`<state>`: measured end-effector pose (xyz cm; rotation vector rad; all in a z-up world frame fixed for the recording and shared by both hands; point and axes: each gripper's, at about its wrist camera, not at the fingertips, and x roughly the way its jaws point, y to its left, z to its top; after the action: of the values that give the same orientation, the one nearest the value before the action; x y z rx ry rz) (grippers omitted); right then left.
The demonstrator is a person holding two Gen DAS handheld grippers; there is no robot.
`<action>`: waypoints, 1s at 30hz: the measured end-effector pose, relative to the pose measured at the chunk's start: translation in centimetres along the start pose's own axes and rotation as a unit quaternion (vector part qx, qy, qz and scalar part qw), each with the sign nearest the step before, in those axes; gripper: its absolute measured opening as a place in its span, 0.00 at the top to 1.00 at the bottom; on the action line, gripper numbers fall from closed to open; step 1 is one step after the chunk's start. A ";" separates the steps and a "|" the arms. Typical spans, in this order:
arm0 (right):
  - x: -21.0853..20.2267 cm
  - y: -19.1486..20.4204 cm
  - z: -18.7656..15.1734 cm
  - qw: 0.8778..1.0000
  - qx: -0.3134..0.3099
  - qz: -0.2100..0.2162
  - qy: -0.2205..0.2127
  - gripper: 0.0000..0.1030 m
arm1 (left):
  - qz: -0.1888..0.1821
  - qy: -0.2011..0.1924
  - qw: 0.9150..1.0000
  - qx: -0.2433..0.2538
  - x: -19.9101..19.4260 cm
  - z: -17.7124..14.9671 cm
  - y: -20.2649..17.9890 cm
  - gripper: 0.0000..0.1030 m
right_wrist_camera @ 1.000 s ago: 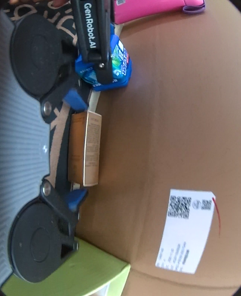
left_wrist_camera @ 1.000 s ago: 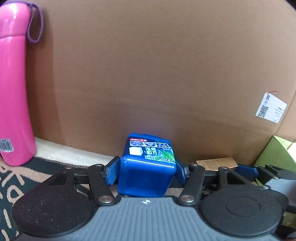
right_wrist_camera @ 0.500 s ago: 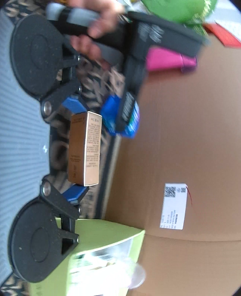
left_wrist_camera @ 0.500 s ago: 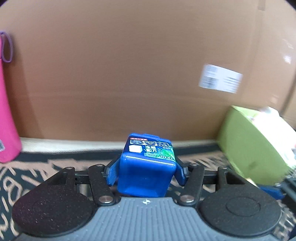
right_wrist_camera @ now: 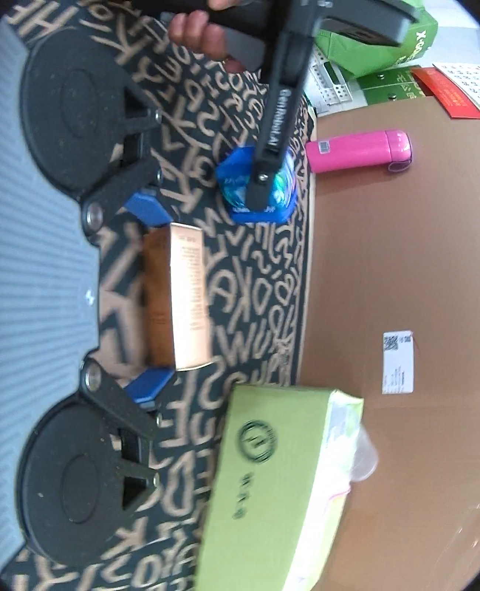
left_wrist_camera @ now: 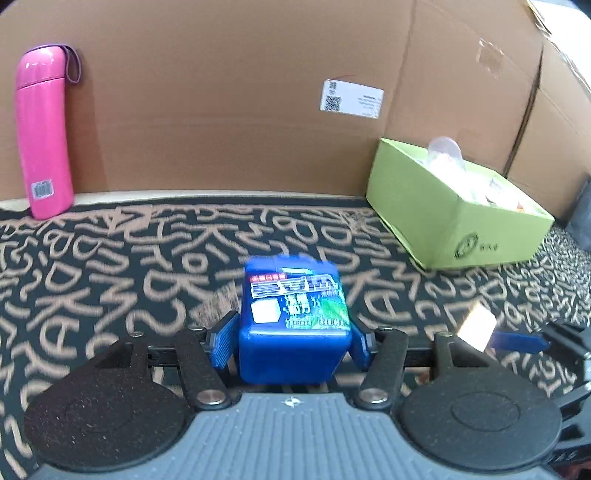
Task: Organize objects
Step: 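Carry blue cube and copper box into the lime-green box and open both tools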
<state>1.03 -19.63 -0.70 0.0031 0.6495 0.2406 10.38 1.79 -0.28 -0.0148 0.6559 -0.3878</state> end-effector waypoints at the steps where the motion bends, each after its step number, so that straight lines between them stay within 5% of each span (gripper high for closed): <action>1: -0.4 0.0 -0.2 1.000 0.000 0.000 0.001 0.18 | 0.003 -0.002 1.000 0.002 -0.2 -0.5 -0.3 0.40; 10: -0.8 1.3 0.1 0.999 -0.043 0.005 -0.003 0.05 | 0.022 -0.018 1.000 0.010 -0.8 -0.6 -1.4 0.26; 16: 1.1 1.4 0.8 0.999 -0.047 0.005 0.005 0.05 | 0.041 -0.017 0.999 0.021 -0.2 -0.1 -2.0 0.27; 18: 1.3 1.0 0.8 0.999 -0.036 0.013 0.005 0.18 | 0.045 -0.010 0.999 0.024 0.1 -0.2 -2.1 0.38; 20: 1.3 0.6 0.8 0.999 -0.018 0.028 0.011 0.46 | 0.047 -0.001 0.999 0.022 0.4 -0.2 -2.0 0.42; 24: 0.9 0.1 0.6 1.000 -0.013 0.027 0.005 0.53 | 0.049 0.003 0.999 0.023 0.6 -0.2 -2.0 0.42; 26: 0.9 0.0 0.7 0.999 -0.015 0.028 0.007 0.44 | 0.051 0.005 0.998 0.024 0.6 -0.2 -2.0 0.42; 28: 0.8 0.0 0.8 1.000 -0.013 0.026 0.007 0.17 | 0.052 0.008 0.998 0.021 0.6 -0.3 -1.9 0.42; 30: 0.4 0.2 1.1 1.000 -0.001 0.030 -0.002 0.12 | 0.051 0.011 0.998 0.016 0.7 -0.4 -1.7 0.42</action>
<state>1.93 -19.29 -0.05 0.0225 0.6460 0.2997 10.05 0.02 -0.72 0.0535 0.6702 -0.2994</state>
